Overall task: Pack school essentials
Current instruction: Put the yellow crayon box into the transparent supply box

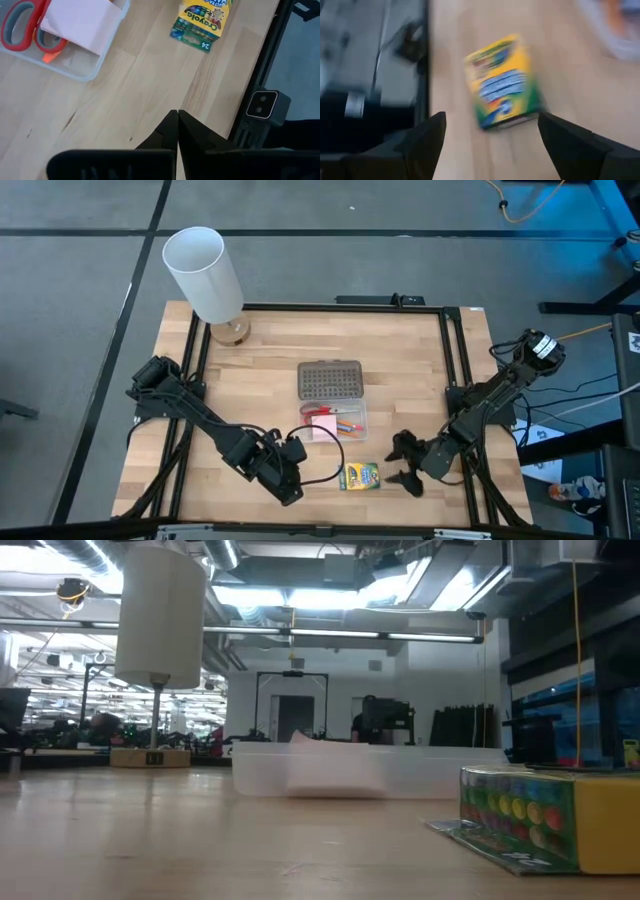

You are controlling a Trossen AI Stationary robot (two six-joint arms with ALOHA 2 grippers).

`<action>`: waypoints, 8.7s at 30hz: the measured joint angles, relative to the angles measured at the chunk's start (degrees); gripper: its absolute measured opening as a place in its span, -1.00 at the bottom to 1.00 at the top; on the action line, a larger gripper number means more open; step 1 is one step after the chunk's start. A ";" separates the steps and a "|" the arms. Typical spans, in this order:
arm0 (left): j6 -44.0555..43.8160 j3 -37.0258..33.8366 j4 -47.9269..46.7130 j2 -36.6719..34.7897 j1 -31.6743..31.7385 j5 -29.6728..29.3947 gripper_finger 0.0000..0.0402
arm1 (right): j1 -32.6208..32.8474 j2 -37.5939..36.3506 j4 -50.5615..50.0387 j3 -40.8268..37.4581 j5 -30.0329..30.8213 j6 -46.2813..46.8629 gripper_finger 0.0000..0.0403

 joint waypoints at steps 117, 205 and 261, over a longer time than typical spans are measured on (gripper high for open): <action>1.58 0.02 0.21 0.02 0.09 -0.24 -0.97 | -6.86 34.77 -29.37 34.69 5.45 -30.86 0.31; 29.68 -0.07 22.75 14.57 0.89 6.55 -0.99 | 5.79 10.67 10.08 3.84 -2.92 16.01 -0.72; 35.92 0.00 30.29 16.92 8.96 14.37 -1.00 | -5.94 20.42 3.94 11.84 -9.00 16.91 -0.72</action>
